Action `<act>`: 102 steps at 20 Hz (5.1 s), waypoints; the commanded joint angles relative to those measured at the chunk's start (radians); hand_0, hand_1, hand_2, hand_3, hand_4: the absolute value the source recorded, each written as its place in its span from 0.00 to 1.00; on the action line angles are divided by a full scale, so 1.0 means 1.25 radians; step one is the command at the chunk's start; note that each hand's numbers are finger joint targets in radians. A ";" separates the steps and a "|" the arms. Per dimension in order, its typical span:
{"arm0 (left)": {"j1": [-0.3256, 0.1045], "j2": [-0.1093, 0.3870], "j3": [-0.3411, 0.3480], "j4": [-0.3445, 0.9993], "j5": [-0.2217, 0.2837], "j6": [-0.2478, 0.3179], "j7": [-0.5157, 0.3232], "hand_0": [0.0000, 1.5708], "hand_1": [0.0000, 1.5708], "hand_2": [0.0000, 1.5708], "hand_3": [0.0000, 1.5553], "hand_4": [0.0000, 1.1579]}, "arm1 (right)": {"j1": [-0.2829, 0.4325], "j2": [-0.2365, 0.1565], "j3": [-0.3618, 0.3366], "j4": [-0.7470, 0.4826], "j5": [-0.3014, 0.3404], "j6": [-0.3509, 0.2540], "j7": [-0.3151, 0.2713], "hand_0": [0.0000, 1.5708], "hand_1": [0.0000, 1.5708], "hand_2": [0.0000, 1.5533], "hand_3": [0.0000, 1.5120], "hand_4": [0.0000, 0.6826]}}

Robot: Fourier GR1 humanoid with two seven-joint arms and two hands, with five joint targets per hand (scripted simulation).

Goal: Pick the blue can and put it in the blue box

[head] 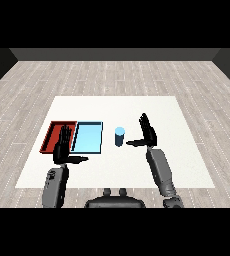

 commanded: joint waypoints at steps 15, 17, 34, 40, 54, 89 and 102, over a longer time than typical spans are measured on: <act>0.048 0.014 0.026 -0.032 0.032 -0.036 -0.016 0.00 0.00 0.00 0.00 0.00 | -0.062 0.009 0.072 0.145 -0.145 -0.073 -0.054 0.00 0.00 0.00 0.00 0.00; -0.030 0.008 0.027 0.005 0.020 -0.003 0.007 0.00 0.00 0.00 0.00 0.00 | -0.075 0.009 0.112 0.228 -0.195 -0.078 -0.126 0.00 0.00 0.00 0.00 0.00; -0.004 0.004 0.026 -0.014 0.032 -0.019 0.011 0.00 0.00 0.00 0.00 0.00 | -0.185 0.009 0.317 0.421 -0.457 -0.155 -0.246 0.00 0.00 0.00 0.00 0.00; 0.005 0.027 0.048 -0.008 0.058 -0.054 -0.002 0.00 0.00 0.00 0.00 0.00 | -0.217 0.009 0.324 0.415 -0.478 -0.182 -0.226 0.00 0.00 0.00 0.00 0.00; 0.012 -0.006 0.014 0.007 0.007 -0.018 -0.025 0.00 0.00 0.00 0.00 0.00 | -0.341 0.009 0.381 0.686 -0.599 -0.055 -0.294 0.00 0.00 0.00 0.00 0.00; -0.039 -0.043 -0.155 0.083 -0.064 0.038 0.066 0.00 0.00 0.00 0.00 0.00 | -0.366 -0.139 0.505 0.330 -0.407 -0.508 -0.128 0.90 0.90 0.93 0.93 0.91; -0.071 -0.044 -0.190 0.119 0.001 0.006 0.127 0.00 0.00 0.00 0.00 0.00 | -0.130 -0.292 0.550 -0.129 -0.224 -0.603 0.073 0.92 0.92 0.93 0.92 0.90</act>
